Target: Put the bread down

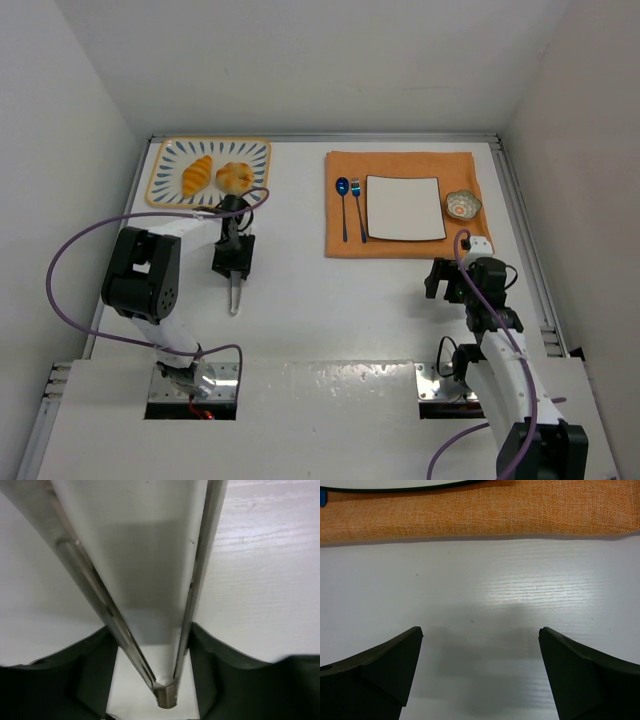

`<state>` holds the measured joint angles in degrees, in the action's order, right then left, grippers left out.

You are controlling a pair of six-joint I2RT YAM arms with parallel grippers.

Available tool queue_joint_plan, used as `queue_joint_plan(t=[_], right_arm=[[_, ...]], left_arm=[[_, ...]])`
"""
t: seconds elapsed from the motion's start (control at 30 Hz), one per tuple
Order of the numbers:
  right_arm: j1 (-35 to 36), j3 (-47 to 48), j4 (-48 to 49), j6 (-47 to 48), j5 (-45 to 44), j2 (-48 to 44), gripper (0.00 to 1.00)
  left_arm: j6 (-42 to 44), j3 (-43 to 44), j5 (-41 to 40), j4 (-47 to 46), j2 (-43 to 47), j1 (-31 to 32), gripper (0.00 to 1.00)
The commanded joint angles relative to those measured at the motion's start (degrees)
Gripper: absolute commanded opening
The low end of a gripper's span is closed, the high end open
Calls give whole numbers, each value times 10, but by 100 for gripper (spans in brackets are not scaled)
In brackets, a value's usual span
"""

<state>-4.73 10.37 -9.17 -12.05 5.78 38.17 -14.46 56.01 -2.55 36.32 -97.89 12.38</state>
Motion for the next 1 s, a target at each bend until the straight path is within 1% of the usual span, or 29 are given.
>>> queue_joint_plan(t=[0.0, 0.03, 0.07, 0.17, 0.2, 0.27, 0.37, 0.43, 0.47, 0.53, 0.57, 0.63, 0.77, 0.9, 0.93, 0.97], right_arm=[[2, 12, 13, 6, -11, -4, 100], [2, 14, 15, 6, -13, -2, 100], [2, 14, 18, 7, -13, -1, 100], [2, 20, 22, 9, -12, 8, 100], [2, 24, 26, 9, -11, 13, 100], [3, 34, 29, 10, -2, 28, 100], [2, 48, 55, 12, 12, 51, 100], [2, 59, 70, 11, 26, 62, 100], [3, 67, 80, 12, 32, 80, 100], [2, 75, 89, 12, 44, 98, 100], [2, 87, 105, 14, 52, 111, 100], [2, 101, 116, 21, 63, 133, 100], [2, 121, 124, 30, 76, 156, 100], [4, 134, 136, 27, 82, 188, 100], [5, 136, 140, 27, 84, 190, 100], [7, 141, 146, 23, 85, 197, 100]], left_arm=[[2, -12, -11, -22, 3, -6, 50], [21, -12, -4, -22, 13, -6, 46], [32, -2, 3, -11, 34, -6, 44], [86, 46, 8, 18, 61, -6, 44], [101, 77, 8, 44, 75, -6, 46], [150, 107, 8, 67, 87, -6, 48], [194, 155, 1, 102, 105, -11, 52], [201, 185, 1, 123, 105, -19, 55], [215, 195, 6, 129, 105, -27, 55], [215, 225, 11, 135, 98, -38, 55], [215, 236, 11, 135, 93, -50, 53], [221, 265, 36, 135, 77, -67, 51], [229, 309, 50, 147, 52, -73, 50], [248, 347, 25, 147, 35, -90, 58], [255, 356, 8, 141, 30, -96, 59], [255, 374, 2, 140, 17, -107, 59]])
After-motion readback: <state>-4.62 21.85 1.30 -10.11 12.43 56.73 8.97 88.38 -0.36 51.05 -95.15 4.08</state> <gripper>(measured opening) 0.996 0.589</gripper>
